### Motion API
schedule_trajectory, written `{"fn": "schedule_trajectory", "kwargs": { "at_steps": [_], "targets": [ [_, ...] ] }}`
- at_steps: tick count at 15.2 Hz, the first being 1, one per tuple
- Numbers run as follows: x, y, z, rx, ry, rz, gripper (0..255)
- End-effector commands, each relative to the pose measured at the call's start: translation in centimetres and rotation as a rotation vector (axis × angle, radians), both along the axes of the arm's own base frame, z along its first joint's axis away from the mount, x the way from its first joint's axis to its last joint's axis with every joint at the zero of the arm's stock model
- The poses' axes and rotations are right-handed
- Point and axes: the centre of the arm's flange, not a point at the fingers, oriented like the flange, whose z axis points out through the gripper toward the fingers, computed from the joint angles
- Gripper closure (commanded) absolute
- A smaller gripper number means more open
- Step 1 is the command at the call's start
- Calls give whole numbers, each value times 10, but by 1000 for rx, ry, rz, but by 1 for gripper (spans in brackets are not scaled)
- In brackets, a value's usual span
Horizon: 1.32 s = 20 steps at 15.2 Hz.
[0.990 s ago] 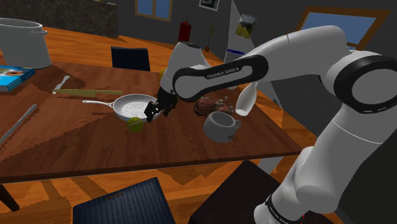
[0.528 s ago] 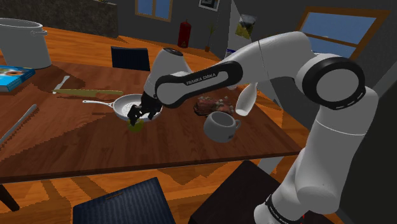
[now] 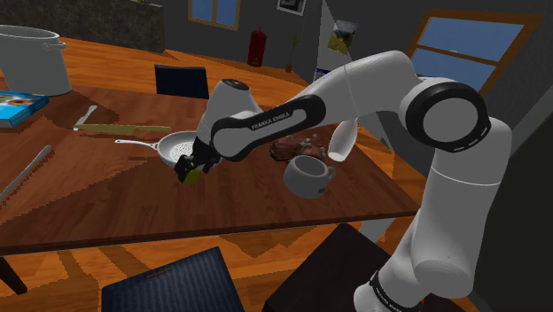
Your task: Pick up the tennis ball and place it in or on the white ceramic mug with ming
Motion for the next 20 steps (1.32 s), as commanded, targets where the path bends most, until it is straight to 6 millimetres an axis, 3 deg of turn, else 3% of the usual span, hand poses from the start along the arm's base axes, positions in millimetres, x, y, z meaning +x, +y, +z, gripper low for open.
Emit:
{"fn": "schedule_trajectory", "kwargs": {
  "at_steps": [1,5,6,15,20],
  "targets": [
    [0,0,-1,0,0,0,0],
    [0,0,-1,0,0,0,0],
    [0,0,-1,0,0,0,255],
    [0,0,-1,0,0,0,255],
    [0,0,26,0,0,0,255]
  ]
}}
